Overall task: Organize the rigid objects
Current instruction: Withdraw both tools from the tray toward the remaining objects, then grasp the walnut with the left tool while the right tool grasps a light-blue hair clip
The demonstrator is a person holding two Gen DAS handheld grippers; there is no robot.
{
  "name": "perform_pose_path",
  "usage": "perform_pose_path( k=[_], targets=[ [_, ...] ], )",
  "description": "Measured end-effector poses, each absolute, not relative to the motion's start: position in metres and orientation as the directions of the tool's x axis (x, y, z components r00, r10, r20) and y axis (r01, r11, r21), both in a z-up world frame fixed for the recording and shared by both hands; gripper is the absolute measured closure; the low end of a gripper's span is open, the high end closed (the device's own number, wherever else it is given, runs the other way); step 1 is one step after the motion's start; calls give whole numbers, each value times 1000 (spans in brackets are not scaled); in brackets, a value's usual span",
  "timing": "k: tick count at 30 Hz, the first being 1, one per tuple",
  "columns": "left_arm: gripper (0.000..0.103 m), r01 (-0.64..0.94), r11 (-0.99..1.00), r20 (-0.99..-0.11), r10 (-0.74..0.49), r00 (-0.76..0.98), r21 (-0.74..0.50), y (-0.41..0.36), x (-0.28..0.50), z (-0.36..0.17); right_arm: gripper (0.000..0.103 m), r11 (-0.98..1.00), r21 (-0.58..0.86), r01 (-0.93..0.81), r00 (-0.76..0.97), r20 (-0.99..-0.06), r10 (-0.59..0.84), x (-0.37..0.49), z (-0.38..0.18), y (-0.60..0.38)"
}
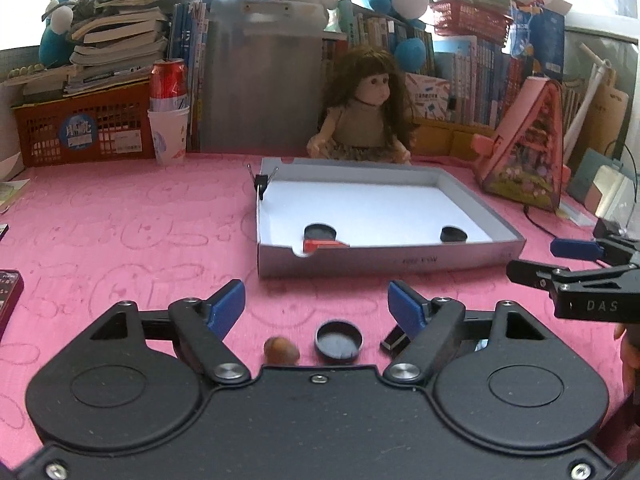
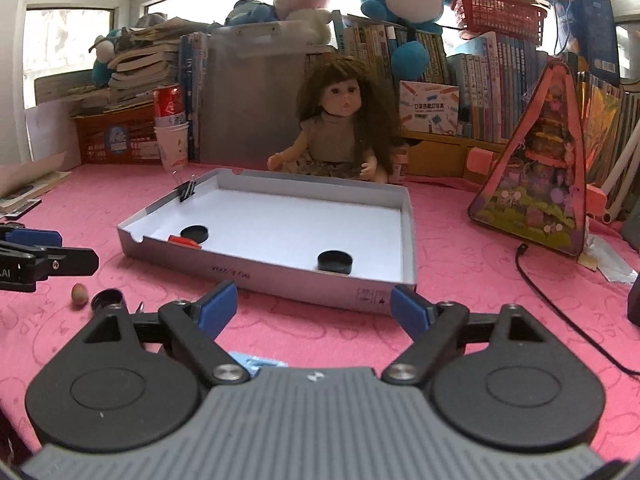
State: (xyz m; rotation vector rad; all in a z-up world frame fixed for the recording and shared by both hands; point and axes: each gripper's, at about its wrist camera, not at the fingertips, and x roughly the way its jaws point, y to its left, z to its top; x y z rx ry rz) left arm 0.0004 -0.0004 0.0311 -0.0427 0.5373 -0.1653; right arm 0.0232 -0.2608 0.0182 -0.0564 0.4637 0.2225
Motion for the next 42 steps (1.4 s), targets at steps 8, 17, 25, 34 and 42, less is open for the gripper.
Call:
perform_pose_path(
  k=[8, 17, 25, 34, 42],
  targets=[
    [41, 96, 993, -527, -117, 841, -68, 9, -6, 17, 15, 977, -7, -213, 864, -468, 185, 16, 6, -261],
    [52, 95, 993, -558, -120, 821, -74, 11, 0, 6, 28, 976, 29, -217, 830, -520, 201, 16, -5, -262],
    [52, 81, 995, -564, -100, 820, -58, 11, 4, 0, 29, 963, 46, -264, 819, -516, 249, 13, -5, -256],
    [55, 77, 995, -560, -95, 823, -56, 10, 7, -4, 34, 963, 73, -261, 801, -540, 258, 17, -11, -251],
    [75, 83, 994, -567, -106, 817, -68, 10, 6, -6, 55, 959, 98, -266, 793, -544, 275, 16, -11, -249]
  ],
)
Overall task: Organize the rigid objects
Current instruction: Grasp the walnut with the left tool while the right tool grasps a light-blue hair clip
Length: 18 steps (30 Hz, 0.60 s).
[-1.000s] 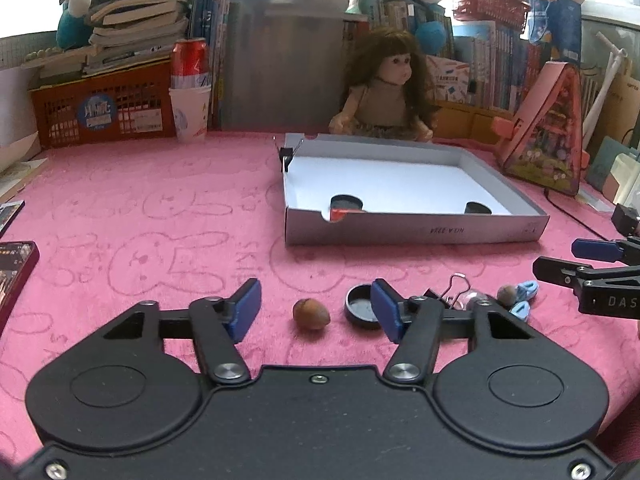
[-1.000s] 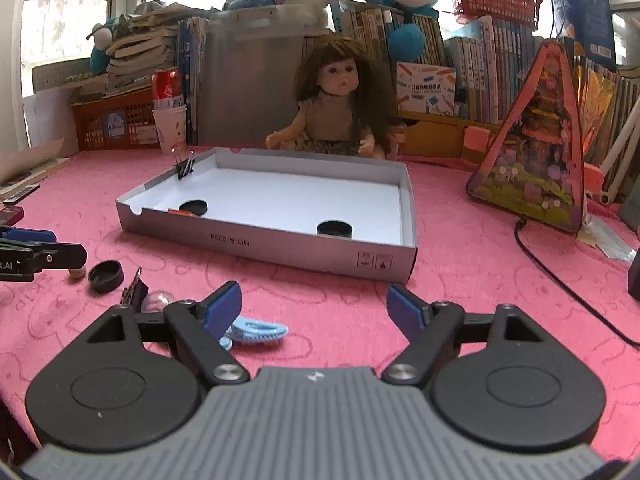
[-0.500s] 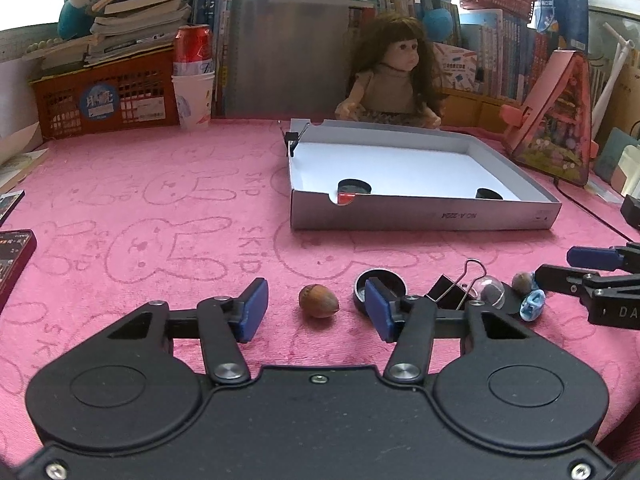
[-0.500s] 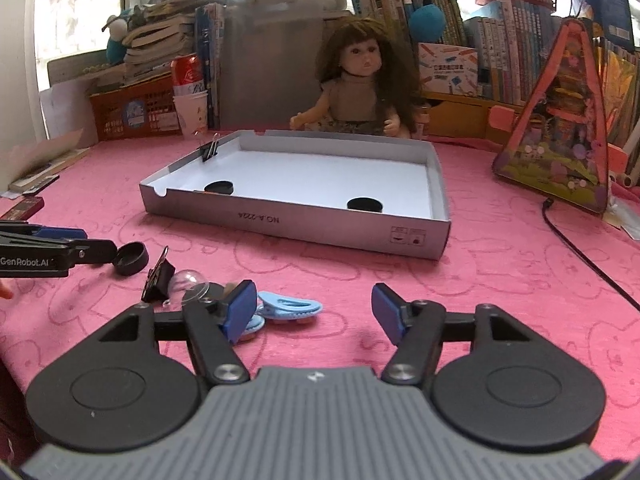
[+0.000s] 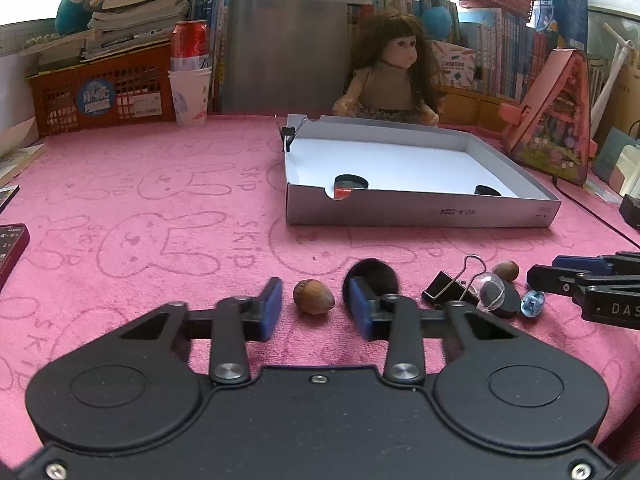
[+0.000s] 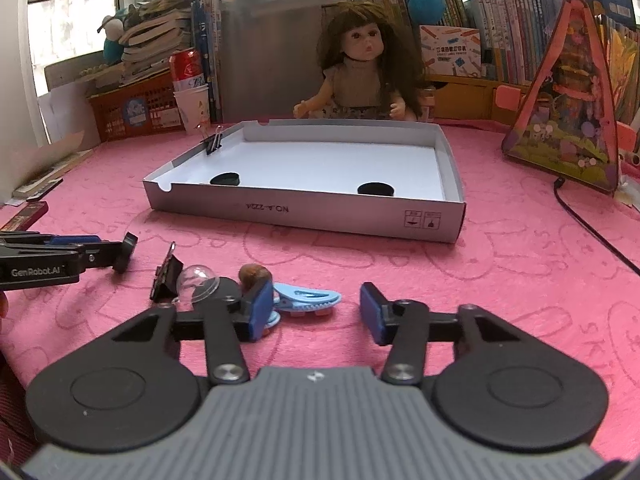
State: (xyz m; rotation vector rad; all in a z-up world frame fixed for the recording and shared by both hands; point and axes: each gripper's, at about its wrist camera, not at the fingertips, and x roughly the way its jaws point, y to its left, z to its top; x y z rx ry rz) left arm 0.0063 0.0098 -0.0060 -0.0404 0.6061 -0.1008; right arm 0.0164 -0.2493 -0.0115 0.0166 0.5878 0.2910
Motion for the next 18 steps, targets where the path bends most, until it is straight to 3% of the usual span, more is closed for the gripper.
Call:
perform_pose_path(
  k=[2, 18],
  targets=[
    [82, 76, 996, -568, -91, 818, -51, 9, 6, -6, 60, 957, 97, -272, 791, -543, 280, 16, -11, -247],
    [83, 76, 994, -554, -104, 826, -74, 11, 5, 5, 61, 966, 97, -238, 810, -529, 252, 18, -3, -250]
  ],
)
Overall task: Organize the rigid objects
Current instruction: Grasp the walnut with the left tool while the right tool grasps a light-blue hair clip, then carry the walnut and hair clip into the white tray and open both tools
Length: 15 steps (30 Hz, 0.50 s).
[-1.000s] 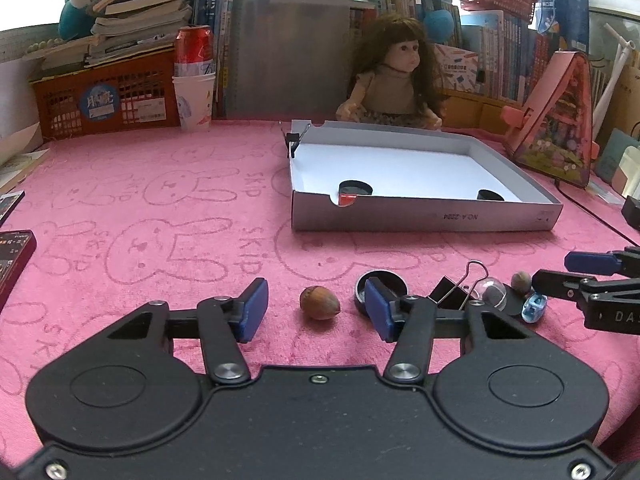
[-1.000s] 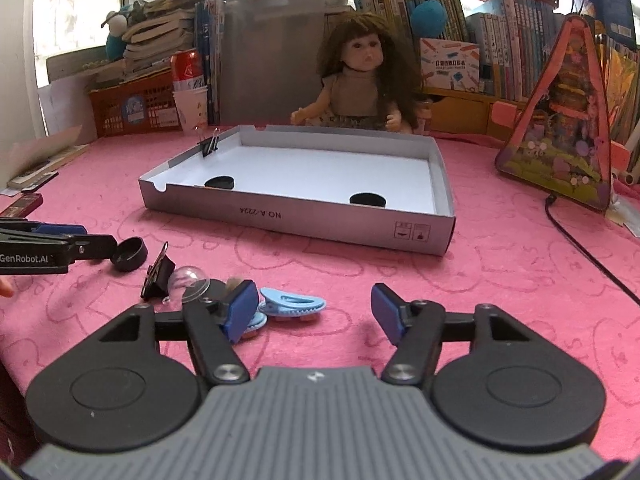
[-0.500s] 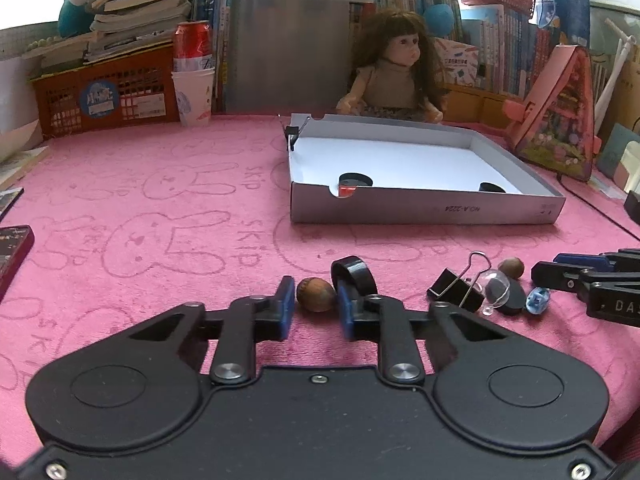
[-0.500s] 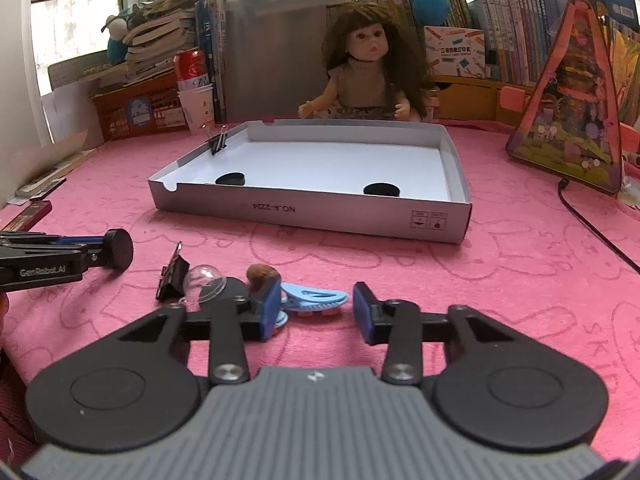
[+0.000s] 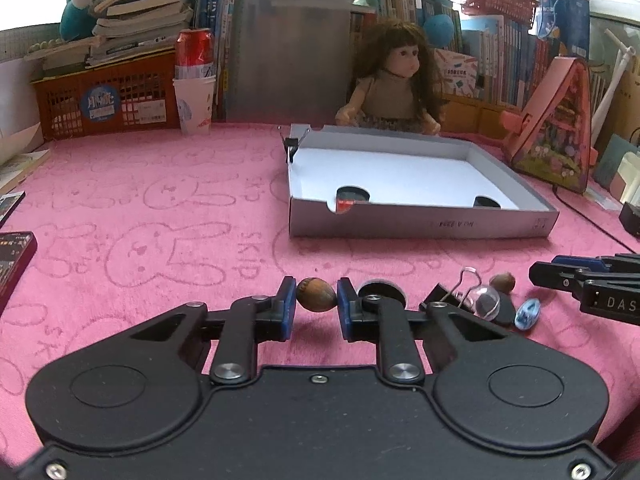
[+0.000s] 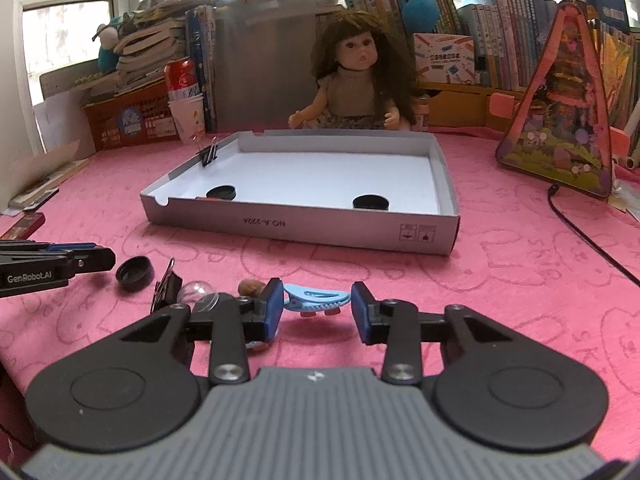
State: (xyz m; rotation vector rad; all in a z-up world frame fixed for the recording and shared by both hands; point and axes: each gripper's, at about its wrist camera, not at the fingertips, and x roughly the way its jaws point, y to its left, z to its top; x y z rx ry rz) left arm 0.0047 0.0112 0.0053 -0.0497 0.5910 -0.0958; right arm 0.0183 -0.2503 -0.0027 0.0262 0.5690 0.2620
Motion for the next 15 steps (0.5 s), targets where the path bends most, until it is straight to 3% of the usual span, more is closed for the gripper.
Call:
perform_pose_path(
  k=[15],
  targets=[
    [83, 127, 984, -515, -172, 840, -121, -5, 36, 42, 61, 979, 91, -182, 842, -500, 203, 36, 18, -259]
  ],
)
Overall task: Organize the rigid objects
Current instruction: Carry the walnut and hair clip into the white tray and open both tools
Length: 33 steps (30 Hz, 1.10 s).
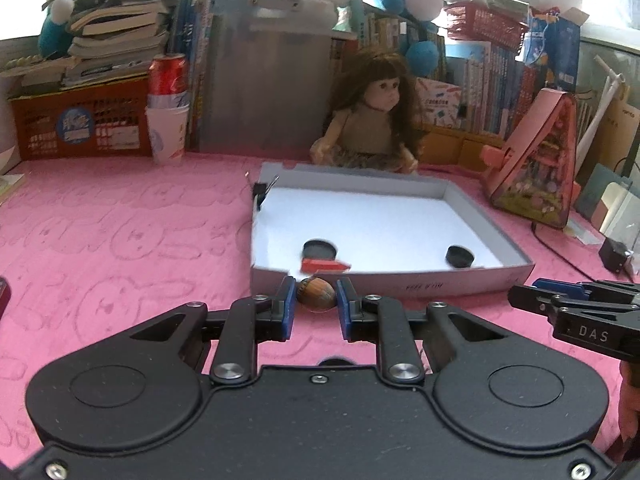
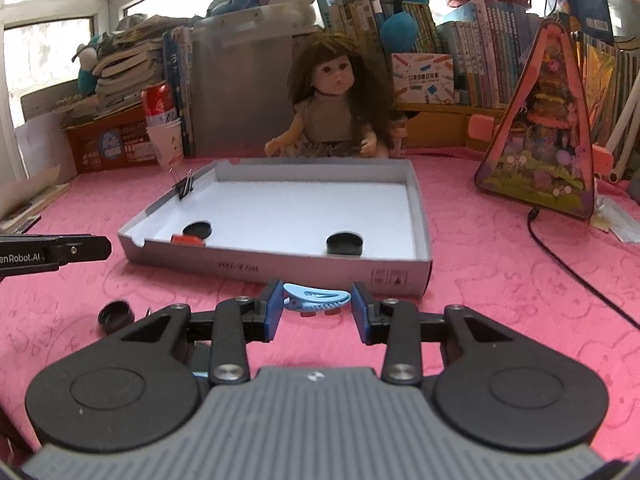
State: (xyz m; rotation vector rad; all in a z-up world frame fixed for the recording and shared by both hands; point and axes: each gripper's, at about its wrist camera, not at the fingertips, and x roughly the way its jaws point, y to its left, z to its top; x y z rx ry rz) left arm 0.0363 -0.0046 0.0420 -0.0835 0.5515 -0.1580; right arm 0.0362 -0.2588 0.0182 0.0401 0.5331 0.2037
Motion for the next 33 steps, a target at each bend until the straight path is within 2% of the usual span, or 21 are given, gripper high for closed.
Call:
perform_pose_path(
  k=[5, 15, 33],
  targets=[
    [83, 140, 981, -507, -189, 841, -133, -12, 51, 51, 61, 981, 114, -154, 843, -504, 191, 51, 27, -264],
    [83, 136, 976, -545, -209, 812, -172, -17, 98, 60, 61, 977, 181, -108, 811, -552, 192, 95, 40, -277],
    [83, 64, 971, -672, -205, 711, -228, -24, 200, 36, 61, 962, 264, -64, 712, -664, 230, 181, 30, -281]
  ],
)
